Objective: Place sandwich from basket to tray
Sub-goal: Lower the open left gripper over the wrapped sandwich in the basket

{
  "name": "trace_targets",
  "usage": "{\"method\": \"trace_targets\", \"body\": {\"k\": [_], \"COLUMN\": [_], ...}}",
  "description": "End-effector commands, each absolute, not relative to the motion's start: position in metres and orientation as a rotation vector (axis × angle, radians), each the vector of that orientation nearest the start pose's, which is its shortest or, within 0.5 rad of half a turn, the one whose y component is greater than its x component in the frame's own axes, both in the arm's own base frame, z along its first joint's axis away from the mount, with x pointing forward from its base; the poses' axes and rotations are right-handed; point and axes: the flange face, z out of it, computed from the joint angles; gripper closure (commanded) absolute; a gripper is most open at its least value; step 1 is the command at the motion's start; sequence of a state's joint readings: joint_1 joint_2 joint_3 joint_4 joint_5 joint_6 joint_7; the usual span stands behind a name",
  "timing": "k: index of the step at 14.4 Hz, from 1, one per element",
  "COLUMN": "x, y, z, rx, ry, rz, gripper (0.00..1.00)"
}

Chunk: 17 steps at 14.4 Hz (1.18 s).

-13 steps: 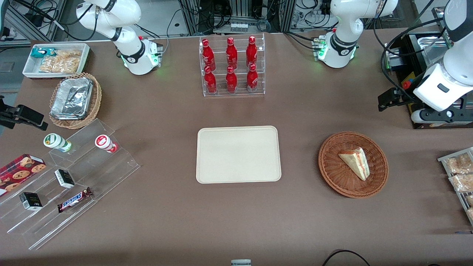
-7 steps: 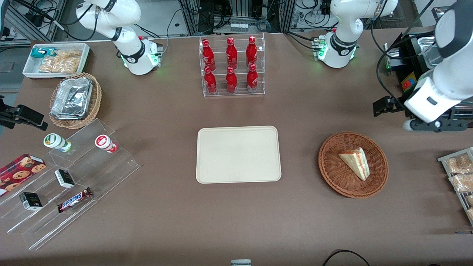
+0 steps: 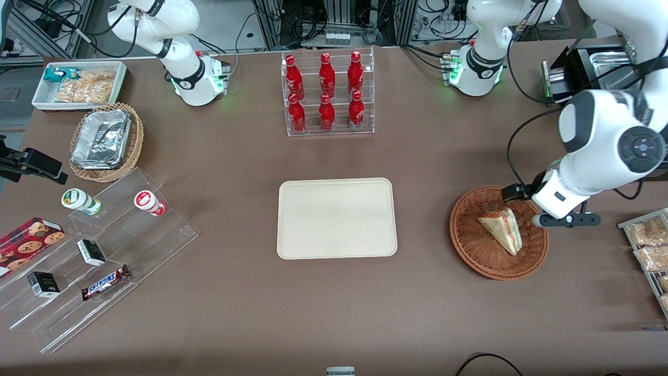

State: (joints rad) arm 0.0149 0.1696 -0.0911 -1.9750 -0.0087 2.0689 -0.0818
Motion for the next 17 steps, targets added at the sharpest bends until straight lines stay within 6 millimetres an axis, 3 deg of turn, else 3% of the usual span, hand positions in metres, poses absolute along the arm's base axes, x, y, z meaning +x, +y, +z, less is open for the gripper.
{"method": "trace_targets", "body": {"k": [1,3,6,8,14,15,17], "x": [0.561,0.556,0.564,0.571,0.583,0.582,0.580], "y": [-0.022,-0.017,-0.019,-0.020,-0.027,-0.028,-0.028], "z": [0.347,0.332,0.308,0.290,0.254,0.246,0.247], "rx": [-3.162,-3.168,-3.121,-3.080,-3.042,-3.037,-3.039], "ry": [-0.075,-0.137,-0.621,-0.845,-0.996,-1.003,-0.985], "rz": [0.004,-0.025,-0.059,-0.088,-0.048,-0.027,-0.013], "gripper": [0.00,0.00,0.00,0.00,0.00,0.11,0.81]}}
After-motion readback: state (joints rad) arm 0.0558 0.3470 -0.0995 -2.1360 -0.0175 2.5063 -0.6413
